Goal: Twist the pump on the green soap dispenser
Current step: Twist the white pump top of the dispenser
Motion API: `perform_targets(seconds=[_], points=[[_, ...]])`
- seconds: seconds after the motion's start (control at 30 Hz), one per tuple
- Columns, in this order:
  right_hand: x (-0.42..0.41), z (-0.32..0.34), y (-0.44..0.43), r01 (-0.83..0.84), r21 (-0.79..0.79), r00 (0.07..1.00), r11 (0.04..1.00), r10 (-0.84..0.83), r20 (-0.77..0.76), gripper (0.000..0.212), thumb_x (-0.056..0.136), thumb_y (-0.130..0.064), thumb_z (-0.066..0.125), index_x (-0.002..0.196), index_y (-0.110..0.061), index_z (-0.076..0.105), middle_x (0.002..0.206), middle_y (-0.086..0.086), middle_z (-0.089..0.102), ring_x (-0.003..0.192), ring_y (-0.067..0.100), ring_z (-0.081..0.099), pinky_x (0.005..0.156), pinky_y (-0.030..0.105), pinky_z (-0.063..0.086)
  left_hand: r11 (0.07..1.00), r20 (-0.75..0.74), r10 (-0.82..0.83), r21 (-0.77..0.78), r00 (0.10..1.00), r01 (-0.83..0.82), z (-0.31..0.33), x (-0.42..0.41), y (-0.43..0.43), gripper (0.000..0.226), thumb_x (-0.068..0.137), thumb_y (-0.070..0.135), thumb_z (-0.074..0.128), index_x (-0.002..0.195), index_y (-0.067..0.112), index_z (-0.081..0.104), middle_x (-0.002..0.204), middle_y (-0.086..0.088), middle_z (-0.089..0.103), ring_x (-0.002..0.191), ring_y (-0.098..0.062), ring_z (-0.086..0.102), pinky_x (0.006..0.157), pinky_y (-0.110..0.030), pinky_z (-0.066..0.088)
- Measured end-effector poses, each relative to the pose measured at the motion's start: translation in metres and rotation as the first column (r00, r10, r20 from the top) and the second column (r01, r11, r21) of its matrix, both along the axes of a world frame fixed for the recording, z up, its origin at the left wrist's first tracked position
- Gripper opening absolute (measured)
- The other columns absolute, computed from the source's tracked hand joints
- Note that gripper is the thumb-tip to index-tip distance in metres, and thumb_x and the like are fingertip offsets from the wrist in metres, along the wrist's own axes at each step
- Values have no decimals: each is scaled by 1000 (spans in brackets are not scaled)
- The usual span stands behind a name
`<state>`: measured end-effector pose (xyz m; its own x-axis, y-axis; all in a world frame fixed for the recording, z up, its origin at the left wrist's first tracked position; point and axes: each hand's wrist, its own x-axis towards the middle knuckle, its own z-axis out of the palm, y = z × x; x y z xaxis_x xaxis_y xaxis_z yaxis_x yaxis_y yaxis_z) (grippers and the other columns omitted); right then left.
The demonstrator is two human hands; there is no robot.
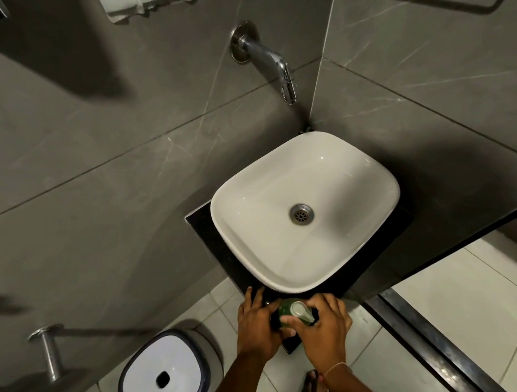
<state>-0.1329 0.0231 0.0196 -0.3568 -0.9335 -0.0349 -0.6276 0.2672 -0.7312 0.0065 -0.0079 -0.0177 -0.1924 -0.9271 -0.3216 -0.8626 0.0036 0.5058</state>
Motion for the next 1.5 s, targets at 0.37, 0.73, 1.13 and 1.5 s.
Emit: perform_targets(seconds=[0.37,0.73,1.13,1.5], points=[[3,4,-2,22,33,1000,999,-22,-3,38,53,-40,87,79,-33,59,98,-10,55,110,23,48,89,44,33,1000,5,-2,-6,1000,2,-2,0,0,71,68,55,75,133,42,50,159,1,26,150,-31,5,121,-50,20],[1,1,0,20,4,1000,1000,-20,4,40,55,-59,77,85,-35,65,107,-10,57,119,23,43,98,46,27,1000,0,10,3,1000,-10,1,-1,0,65,69,51,74,129,40,52,160,-1,25,151,-31,3,121,-51,20],[-4,4,-3,-36,-6,999,999,36,14,34,55,-51,81,83,-36,70,101,-15,55,116,22,44,94,40,25,1000,15,-8,-6,1000,8,3,-2,-1,67,69,55,72,131,42,51,159,3,26,150,-30,3,121,-52,19],[-1,0,6,-1,-36,1000,999,0,-21,39,59,-52,77,94,-38,68,113,-18,53,125,25,41,100,49,28,1000,22,11,-12,1000,-11,2,-2,1,64,72,54,69,132,44,47,158,1,27,150,-30,3,122,-53,15]])
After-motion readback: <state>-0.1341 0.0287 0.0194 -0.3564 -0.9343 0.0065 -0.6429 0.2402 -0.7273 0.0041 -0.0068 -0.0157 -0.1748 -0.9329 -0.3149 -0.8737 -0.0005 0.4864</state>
